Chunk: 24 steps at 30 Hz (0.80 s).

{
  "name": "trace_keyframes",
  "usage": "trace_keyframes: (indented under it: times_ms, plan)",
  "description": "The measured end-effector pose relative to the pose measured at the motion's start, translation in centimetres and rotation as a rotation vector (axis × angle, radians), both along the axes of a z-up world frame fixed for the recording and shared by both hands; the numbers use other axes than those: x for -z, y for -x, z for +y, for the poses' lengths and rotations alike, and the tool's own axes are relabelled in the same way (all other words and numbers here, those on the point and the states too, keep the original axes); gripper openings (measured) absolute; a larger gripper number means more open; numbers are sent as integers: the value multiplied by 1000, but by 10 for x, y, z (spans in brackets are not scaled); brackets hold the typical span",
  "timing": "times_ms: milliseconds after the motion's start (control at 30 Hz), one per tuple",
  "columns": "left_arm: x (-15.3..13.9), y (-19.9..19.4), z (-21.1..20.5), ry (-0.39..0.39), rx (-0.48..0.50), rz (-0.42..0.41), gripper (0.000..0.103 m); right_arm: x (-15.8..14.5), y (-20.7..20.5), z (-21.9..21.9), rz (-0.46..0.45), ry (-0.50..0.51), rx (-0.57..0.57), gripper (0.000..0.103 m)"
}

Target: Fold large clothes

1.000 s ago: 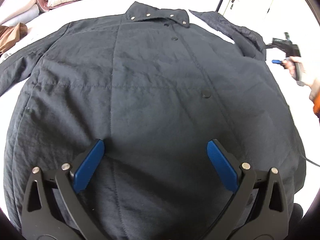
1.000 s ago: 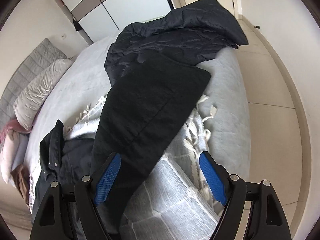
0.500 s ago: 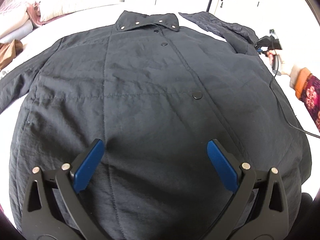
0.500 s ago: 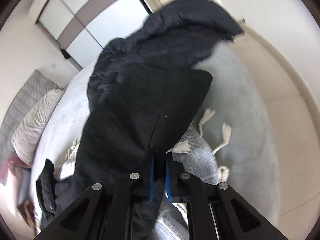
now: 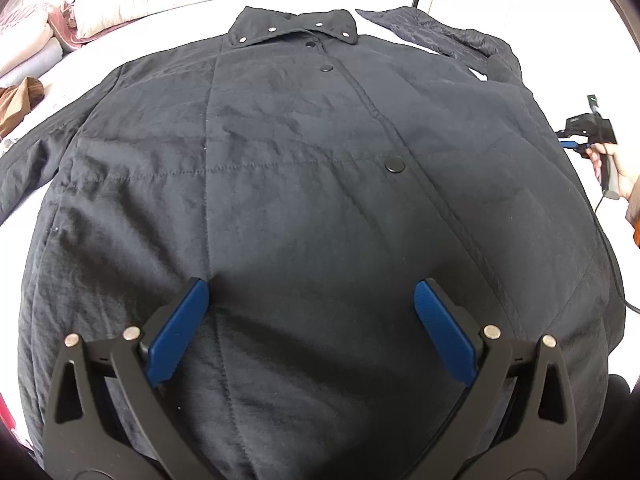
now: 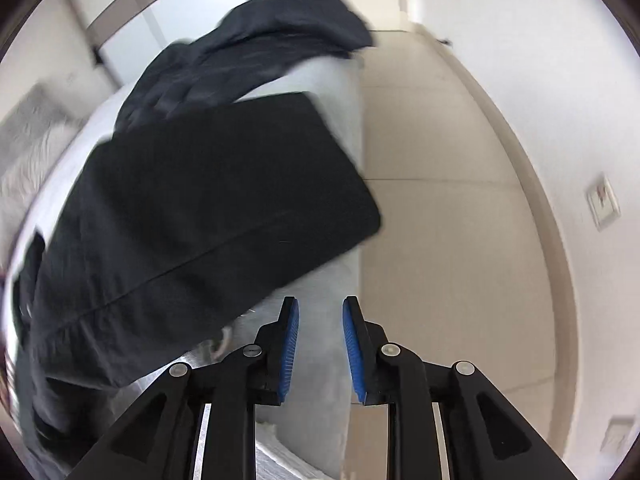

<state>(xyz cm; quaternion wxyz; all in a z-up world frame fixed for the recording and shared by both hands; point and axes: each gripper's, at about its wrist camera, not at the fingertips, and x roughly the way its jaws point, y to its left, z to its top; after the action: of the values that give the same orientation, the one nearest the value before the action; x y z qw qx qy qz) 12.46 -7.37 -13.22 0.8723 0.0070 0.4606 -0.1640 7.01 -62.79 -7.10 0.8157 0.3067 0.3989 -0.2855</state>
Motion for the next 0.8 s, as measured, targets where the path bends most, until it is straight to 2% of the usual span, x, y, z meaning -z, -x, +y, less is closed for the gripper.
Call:
trace_keyframes:
  times_ms: [33, 100, 200, 267, 333, 400, 467, 533, 600, 633, 667, 700, 733, 767, 800]
  plan:
    - [0, -1, 0, 5, -4, 2, 102, -8, 3, -4, -38, -26, 14, 30]
    - [0, -2, -1, 20, -7, 5, 102, -28, -1, -3, -83, -30, 11, 53]
    - [0, -4, -5, 19, -6, -2, 102, -58, -34, 11, -170, -54, -51, 73]
    - [0, -4, -7, 10, -2, -9, 102, -60, -63, 20, -194, -117, -84, 77]
    - [2, -5, -8, 4, 2, -10, 102, -53, -90, 27, -148, -138, -94, 77]
    - [2, -5, -7, 9, 1, -9, 102, -37, -116, 34, -1, -38, -36, 77]
    - [2, -5, -7, 8, 4, -10, 102, -17, -119, 25, 130, 95, 132, 77]
    - [3, -4, -8, 2, 7, -12, 102, 4, -103, 10, 114, 69, 260, 77]
    - [3, -4, -9, -3, 11, -12, 102, 31, -84, -8, 4, -81, 297, 76]
    - [3, -5, -10, -6, 11, -11, 102, 39, -76, -14, -63, -128, 289, 76]
    - [3, -5, -11, -9, 12, -12, 102, 39, -72, -17, -97, -136, 270, 64]
    - [3, -5, -11, -13, 12, -13, 102, 34, -71, -18, -117, -116, 227, 47]
    - [3, -4, -12, -14, 13, -15, 102, 26, -72, -16, -115, -77, 194, 36]
    - [3, -5, -12, -14, 15, -18, 102, 16, -74, -12, -118, -34, 161, 16]
    - [4, -5, -11, -12, 15, -18, 102, 3, -72, -10, -131, 8, 132, 11]
